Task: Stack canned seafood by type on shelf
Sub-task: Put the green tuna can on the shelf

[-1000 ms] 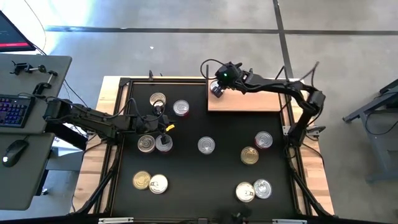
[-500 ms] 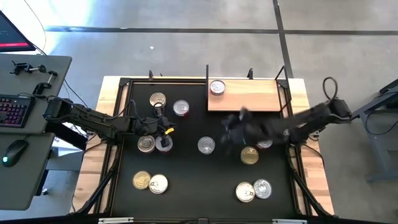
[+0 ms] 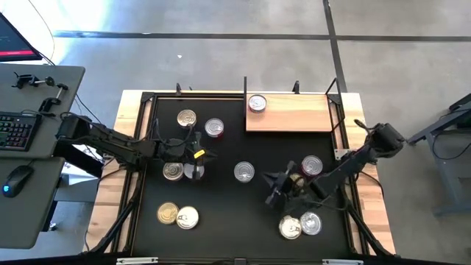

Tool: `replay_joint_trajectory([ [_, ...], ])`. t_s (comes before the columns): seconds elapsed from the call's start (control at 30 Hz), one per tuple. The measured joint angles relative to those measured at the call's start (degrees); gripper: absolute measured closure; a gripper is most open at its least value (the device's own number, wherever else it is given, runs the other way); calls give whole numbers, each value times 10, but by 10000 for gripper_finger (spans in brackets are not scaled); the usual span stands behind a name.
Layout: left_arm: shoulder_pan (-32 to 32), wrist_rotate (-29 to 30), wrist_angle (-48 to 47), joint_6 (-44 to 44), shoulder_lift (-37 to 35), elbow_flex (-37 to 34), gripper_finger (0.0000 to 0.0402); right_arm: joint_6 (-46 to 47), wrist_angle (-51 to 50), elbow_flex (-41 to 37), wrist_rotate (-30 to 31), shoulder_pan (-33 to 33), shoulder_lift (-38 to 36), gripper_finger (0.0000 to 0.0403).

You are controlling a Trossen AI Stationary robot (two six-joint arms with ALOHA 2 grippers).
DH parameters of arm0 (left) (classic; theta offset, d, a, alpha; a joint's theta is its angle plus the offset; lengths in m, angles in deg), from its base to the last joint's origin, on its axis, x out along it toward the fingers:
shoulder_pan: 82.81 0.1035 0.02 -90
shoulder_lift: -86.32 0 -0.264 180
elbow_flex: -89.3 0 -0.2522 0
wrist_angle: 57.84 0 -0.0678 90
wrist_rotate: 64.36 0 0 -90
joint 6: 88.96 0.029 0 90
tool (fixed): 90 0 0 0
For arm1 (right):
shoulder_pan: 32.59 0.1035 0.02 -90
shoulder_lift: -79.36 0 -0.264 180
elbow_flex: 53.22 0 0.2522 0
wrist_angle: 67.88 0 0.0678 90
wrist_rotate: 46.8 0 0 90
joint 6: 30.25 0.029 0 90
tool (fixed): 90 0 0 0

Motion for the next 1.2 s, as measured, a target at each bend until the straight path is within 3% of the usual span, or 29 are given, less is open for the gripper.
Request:
replay_joint_trajectory([
  [0.1,0,-35,14,6,27,0,383,-4,20,-1,-43,-33,33,323],
  [0.3,-1,-35,74,16,103,3,383,-152,192,-1,-68,-101,94,253],
  [0.4,-5,-35,94,65,146,14,382,-201,227,-1,-129,-124,98,238],
  [0.53,-12,-41,74,79,192,59,369,-205,195,3,-206,-134,83,236],
  [0.67,-11,-55,26,62,235,114,353,-148,124,6,-265,-134,66,241],
  [0.93,-18,-65,4,55,302,175,346,207,-25,6,-189,-184,81,265],
  [1.13,-23,-58,5,31,330,187,346,212,-23,6,-294,-199,93,281],
  [1.2,-22,-34,4,19,331,190,346,206,-30,5,-305,-189,93,286],
])
